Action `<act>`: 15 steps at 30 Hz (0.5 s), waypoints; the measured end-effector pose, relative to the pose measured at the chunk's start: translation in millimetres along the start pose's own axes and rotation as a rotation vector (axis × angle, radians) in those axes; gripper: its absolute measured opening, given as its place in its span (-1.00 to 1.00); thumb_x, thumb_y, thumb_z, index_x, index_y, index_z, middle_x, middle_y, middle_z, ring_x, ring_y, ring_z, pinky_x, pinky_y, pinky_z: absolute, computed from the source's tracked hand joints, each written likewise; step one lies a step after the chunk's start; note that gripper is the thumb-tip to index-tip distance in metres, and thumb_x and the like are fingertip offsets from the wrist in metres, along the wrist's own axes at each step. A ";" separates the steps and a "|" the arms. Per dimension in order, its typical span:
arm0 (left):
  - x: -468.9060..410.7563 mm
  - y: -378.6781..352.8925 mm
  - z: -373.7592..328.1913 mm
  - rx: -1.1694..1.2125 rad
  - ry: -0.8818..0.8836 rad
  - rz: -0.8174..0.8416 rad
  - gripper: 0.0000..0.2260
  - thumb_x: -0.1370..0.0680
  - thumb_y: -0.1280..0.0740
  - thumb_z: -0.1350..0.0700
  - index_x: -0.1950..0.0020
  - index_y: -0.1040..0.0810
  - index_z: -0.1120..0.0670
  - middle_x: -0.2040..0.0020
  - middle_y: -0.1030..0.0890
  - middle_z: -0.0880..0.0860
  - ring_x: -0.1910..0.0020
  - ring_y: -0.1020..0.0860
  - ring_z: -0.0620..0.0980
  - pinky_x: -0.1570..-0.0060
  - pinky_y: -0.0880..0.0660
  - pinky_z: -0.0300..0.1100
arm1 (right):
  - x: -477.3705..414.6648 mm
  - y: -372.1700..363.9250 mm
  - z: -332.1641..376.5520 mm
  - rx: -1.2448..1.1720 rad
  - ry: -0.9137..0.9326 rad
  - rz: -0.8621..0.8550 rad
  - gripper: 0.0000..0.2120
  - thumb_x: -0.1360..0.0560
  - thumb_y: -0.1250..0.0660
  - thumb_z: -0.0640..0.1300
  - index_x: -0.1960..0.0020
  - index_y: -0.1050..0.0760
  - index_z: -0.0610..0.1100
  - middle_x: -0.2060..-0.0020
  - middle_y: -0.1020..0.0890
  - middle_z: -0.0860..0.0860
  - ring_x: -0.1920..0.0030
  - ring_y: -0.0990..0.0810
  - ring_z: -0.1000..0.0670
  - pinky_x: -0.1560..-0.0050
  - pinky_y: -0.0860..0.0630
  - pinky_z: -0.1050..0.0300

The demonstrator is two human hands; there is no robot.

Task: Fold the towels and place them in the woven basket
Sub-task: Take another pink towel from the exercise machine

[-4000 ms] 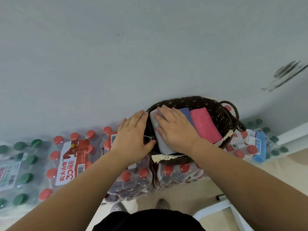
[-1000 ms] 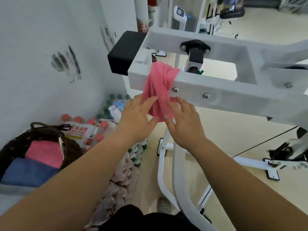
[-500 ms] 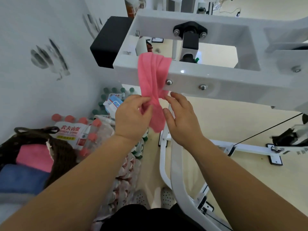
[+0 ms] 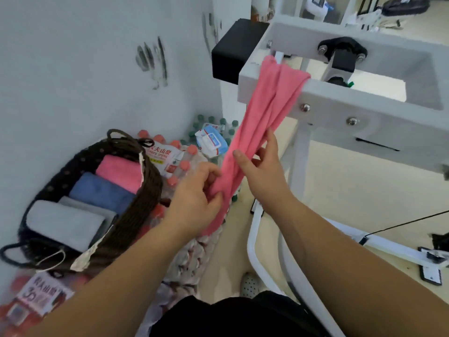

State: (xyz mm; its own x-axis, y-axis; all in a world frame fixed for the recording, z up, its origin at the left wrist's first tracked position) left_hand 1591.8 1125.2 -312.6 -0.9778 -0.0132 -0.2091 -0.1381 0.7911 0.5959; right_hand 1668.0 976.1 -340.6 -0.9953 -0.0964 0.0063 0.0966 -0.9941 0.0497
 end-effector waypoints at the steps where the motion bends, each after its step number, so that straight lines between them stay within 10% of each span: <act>1: 11.7 4.5 6.9 -0.008 0.021 0.017 -0.65 -0.41 -0.41 0.33 -0.03 -0.46 -0.05 0.17 -0.54 -0.06 0.21 -0.55 -0.07 0.19 -0.53 -0.11 | 4.7 -6.8 -1.8 -0.020 -0.032 -0.030 -0.24 -0.49 -0.47 -0.03 -0.55 -0.14 0.06 -0.25 -0.59 0.08 -0.08 -0.65 0.14 -0.05 -0.61 0.15; 9: 123.0 47.6 55.2 0.067 0.194 0.065 -0.47 -0.39 -0.48 0.14 -0.31 -0.42 -0.10 0.11 -0.57 -0.04 0.18 -0.58 -0.10 0.13 -0.54 -0.18 | 92.0 -81.7 -15.9 -0.186 -0.153 0.064 -0.51 -0.51 -0.30 -0.40 -0.36 -0.39 -0.04 -0.12 -0.68 -0.08 -0.12 -0.67 -0.08 -0.16 -0.61 -0.12; 15: 201.9 79.2 59.5 0.167 0.224 -0.049 -0.61 -0.44 -0.48 0.04 -0.25 -0.55 0.02 -0.03 -0.63 -0.08 0.08 -0.61 -0.19 0.04 -0.53 -0.30 | 214.1 -151.4 -42.3 -0.376 -0.278 0.160 -0.52 -0.52 -0.25 -0.22 -0.42 -0.40 0.04 -0.28 -0.59 -0.13 -0.28 -0.58 -0.18 -0.30 -0.48 -0.27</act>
State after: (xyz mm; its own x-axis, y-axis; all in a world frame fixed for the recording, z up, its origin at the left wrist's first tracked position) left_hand 1392.8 1221.6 -353.7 -0.9837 -0.1740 -0.0462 -0.1760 0.8758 0.4494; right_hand 1440.3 1103.8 -389.0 -0.9252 -0.2830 0.2529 0.1899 -0.9221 -0.3372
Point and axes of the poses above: each hand's wrist, its own x-axis away from the middle knuckle, its own y-axis out of the back of the hand, z = x × y, the point moved 7 cm from there along -x, towards the middle knuckle
